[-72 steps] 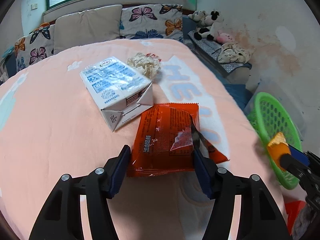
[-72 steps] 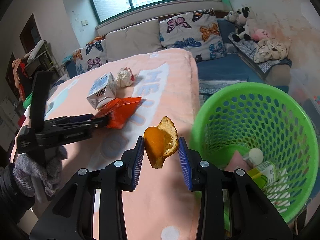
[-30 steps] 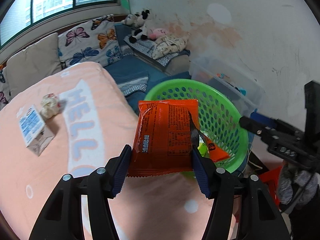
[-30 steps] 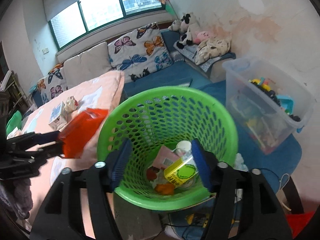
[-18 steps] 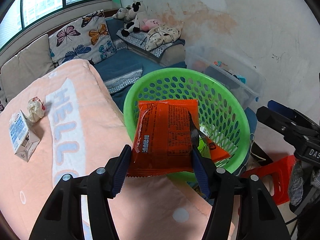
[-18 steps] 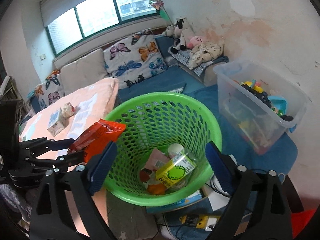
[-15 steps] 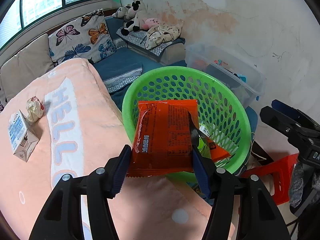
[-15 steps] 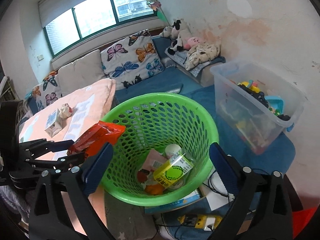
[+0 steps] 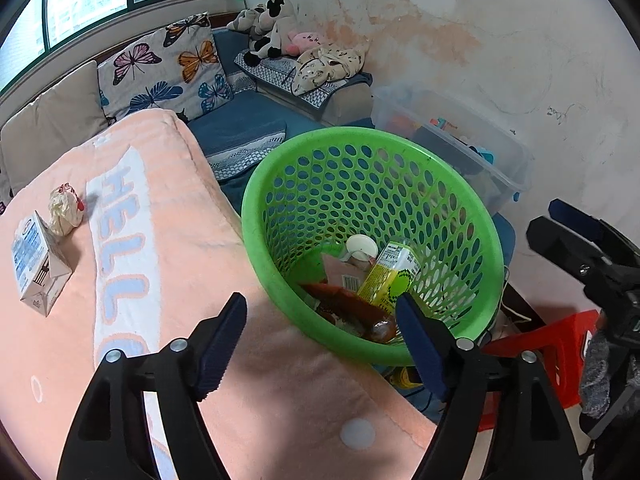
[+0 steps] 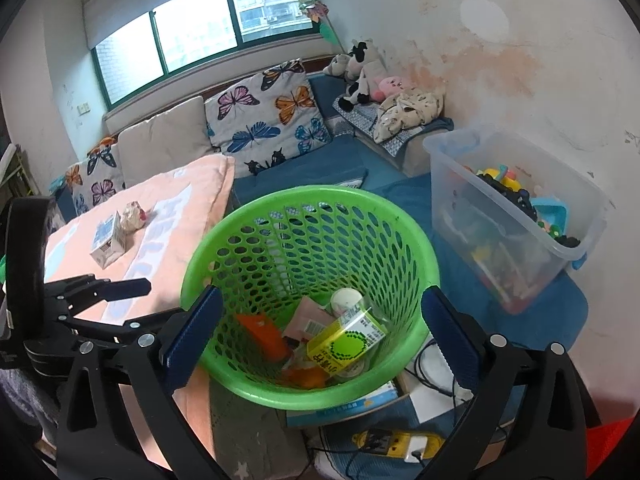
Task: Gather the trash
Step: 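Lower the orange wrapper into the basket and open the left gripper, then bring both tools back over the table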
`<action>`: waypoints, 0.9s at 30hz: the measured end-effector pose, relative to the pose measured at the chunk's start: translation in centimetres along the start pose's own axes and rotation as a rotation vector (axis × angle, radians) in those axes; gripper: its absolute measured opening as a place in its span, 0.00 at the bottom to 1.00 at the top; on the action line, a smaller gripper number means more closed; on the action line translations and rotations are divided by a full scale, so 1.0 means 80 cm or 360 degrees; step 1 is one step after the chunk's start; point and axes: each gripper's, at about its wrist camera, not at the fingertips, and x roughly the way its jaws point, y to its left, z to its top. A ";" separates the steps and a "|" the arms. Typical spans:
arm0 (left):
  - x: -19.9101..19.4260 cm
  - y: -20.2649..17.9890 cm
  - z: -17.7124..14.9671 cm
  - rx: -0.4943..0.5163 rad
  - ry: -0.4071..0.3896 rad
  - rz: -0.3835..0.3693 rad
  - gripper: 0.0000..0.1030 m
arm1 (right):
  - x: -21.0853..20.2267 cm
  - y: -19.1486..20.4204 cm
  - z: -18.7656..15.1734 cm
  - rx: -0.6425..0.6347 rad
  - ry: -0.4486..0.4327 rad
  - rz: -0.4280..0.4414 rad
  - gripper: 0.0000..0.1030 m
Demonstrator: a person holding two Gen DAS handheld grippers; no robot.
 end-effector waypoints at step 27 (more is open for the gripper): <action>-0.114 0.134 -0.042 -0.0254 -0.0144 0.0248 0.93 | 0.030 0.111 0.049 -0.0313 0.0045 0.0199 0.96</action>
